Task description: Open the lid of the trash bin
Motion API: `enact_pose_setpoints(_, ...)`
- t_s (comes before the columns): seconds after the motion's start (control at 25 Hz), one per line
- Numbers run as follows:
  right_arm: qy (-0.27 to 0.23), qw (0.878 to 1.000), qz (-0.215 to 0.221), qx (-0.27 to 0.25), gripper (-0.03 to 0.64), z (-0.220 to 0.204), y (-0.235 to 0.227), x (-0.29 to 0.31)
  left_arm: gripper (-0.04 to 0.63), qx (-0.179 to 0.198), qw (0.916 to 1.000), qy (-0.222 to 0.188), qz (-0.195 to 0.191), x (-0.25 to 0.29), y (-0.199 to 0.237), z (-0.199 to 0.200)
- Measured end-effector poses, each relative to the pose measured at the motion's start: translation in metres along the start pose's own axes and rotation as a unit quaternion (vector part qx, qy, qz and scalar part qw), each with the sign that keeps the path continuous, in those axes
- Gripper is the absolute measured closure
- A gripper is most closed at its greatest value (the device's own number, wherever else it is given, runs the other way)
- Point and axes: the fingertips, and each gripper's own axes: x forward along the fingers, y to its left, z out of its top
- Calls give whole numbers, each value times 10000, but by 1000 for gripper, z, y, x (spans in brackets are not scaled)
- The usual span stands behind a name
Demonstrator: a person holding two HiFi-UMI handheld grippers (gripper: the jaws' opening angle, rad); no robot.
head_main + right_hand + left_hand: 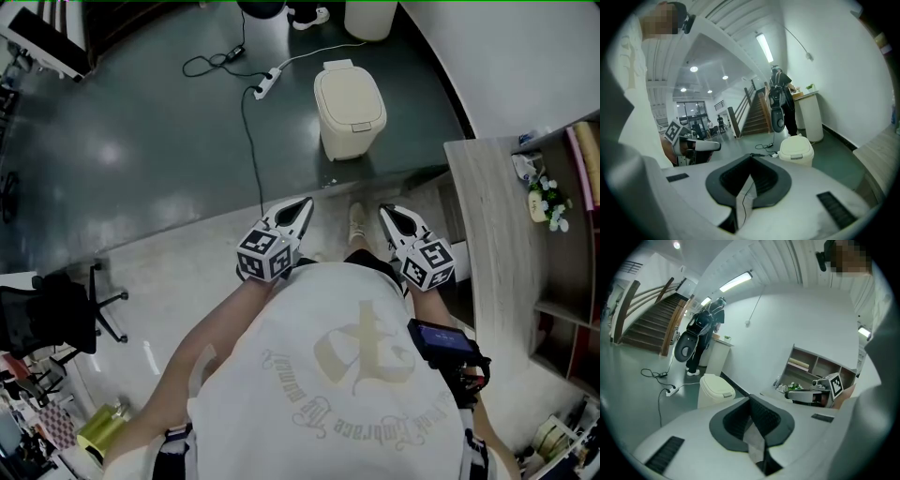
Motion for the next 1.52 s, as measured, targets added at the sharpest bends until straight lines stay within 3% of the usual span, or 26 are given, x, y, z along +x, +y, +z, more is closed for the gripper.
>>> enact_pose_setpoints(0.88,293,9992,257,19,612,47,-96,77,584,-145,9995,234,138,95,40,43)
enact_pose_setpoints(1.52,401,9955,861,22,612,82,-174,136,583,-228,9972,339,619,170,66,76)
